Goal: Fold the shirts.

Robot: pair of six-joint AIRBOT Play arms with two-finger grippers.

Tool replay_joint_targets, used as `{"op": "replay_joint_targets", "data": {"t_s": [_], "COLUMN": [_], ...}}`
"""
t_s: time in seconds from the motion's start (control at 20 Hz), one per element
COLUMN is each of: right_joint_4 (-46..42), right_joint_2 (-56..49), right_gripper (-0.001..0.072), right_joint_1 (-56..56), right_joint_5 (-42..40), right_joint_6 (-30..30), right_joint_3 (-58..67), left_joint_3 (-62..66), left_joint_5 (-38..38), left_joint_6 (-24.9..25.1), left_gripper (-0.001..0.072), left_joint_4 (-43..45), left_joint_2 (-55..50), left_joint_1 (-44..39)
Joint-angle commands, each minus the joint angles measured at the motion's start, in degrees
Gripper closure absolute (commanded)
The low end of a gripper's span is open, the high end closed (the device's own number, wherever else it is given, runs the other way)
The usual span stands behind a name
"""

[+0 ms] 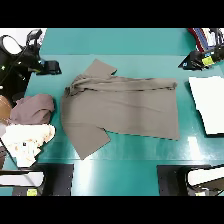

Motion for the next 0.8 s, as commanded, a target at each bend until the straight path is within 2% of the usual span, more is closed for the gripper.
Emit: {"op": "replay_joint_targets", "data": {"t_s": [0.0, 0.3, 0.55, 0.75], "right_joint_4": [2.6, 2.6, 2.6, 2.6], "right_joint_2": [7.2, 21.4, 25.9, 27.6], "right_gripper": [0.0348, 0.0348, 0.0348, 0.0348], "right_joint_1": [-1.7, -1.6, -1.6, -1.6], "right_joint_5": [0.7, -6.4, -7.1, -7.3], "right_joint_6": [-2.8, -5.1, -5.1, -5.1], "right_joint_3": [-11.1, -33.5, -38.6, -38.6], "left_joint_3": [-11.3, -42.0, -51.0, -52.2], "left_joint_5": [-6.6, 0.6, 8.4, 12.1], "left_joint_6": [0.4, -0.7, -0.2, 1.2], "left_gripper": [0.0156, 0.0156, 0.0156, 0.0158], "left_joint_4": [-1.8, -3.6, -10.9, -15.2], "left_joint_2": [5.5, 20.1, 20.2, 20.2], "left_joint_1": [2.7, 2.7, 2.6, 2.6]}}
